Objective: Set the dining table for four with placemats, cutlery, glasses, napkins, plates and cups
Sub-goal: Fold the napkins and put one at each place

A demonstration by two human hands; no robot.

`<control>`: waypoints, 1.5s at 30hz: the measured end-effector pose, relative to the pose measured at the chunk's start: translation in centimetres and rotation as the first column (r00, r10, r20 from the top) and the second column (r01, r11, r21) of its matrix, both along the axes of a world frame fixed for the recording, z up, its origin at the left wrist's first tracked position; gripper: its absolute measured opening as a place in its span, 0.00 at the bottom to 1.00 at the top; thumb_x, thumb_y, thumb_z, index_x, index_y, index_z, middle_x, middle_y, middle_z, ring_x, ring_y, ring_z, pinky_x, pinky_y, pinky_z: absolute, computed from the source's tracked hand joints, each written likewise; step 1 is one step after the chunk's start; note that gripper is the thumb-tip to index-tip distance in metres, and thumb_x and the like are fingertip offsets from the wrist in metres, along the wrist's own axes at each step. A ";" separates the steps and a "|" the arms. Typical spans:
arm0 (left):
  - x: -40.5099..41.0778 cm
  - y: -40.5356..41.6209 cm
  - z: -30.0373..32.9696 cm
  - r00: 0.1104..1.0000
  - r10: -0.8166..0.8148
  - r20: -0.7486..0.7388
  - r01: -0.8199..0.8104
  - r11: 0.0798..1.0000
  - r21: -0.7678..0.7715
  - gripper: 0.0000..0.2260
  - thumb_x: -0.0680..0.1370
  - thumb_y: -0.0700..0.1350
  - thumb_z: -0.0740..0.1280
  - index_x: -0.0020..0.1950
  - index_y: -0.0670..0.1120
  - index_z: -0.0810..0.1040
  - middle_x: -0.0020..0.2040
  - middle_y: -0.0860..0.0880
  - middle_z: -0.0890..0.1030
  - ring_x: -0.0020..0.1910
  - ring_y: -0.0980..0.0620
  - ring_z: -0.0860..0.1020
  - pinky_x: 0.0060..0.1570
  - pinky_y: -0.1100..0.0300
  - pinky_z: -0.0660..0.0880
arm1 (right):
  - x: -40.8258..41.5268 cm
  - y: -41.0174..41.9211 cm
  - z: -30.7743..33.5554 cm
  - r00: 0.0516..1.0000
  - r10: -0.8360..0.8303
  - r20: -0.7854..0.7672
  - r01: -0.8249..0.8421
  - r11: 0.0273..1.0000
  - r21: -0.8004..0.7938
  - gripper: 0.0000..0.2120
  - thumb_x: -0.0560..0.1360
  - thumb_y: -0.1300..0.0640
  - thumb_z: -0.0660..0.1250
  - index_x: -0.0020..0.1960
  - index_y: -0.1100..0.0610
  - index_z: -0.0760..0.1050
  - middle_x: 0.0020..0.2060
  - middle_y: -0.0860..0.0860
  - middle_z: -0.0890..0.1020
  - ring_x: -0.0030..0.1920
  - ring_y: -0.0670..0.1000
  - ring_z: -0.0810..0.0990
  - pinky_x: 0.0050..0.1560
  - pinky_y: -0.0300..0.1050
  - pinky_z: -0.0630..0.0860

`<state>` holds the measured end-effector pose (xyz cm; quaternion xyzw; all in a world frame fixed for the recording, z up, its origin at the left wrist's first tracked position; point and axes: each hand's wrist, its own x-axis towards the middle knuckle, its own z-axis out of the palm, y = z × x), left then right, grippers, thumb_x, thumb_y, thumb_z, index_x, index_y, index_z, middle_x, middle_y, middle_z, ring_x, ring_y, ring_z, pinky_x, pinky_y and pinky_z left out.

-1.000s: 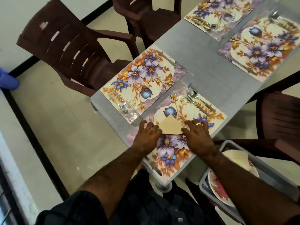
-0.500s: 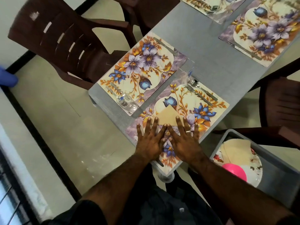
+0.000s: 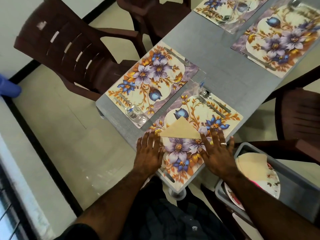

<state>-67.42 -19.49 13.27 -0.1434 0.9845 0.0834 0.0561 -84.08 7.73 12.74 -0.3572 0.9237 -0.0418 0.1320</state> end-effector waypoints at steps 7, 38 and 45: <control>-8.5 -1.9 1.3 0.984 -0.172 -0.054 0.173 0.985 0.024 0.12 0.76 0.43 0.66 0.56 0.45 0.84 0.51 0.43 0.82 0.53 0.40 0.77 0.52 0.47 0.72 | -7.2 -6.2 0.8 0.980 0.175 0.099 -0.159 0.975 -0.154 0.09 0.79 0.55 0.69 0.57 0.54 0.84 0.54 0.55 0.80 0.51 0.60 0.81 0.49 0.54 0.78; -14.4 0.8 2.4 0.971 0.160 0.176 -0.234 0.774 0.588 0.11 0.69 0.38 0.74 0.38 0.52 0.76 0.40 0.54 0.78 0.42 0.51 0.77 0.39 0.59 0.65 | -8.8 -5.8 1.1 0.767 -0.144 0.625 0.374 0.892 -0.253 0.33 0.66 0.56 0.83 0.69 0.53 0.77 0.57 0.50 0.80 0.54 0.47 0.79 0.55 0.44 0.79; -20.2 0.8 5.6 0.990 -0.102 0.095 -0.015 0.603 0.797 0.11 0.70 0.38 0.80 0.45 0.40 0.79 0.39 0.44 0.80 0.38 0.55 0.75 0.40 0.57 0.73 | -12.1 -1.3 3.9 0.480 -0.031 0.877 0.552 0.787 -0.274 0.12 0.73 0.59 0.80 0.57 0.56 0.85 0.48 0.48 0.89 0.45 0.44 0.86 0.46 0.36 0.79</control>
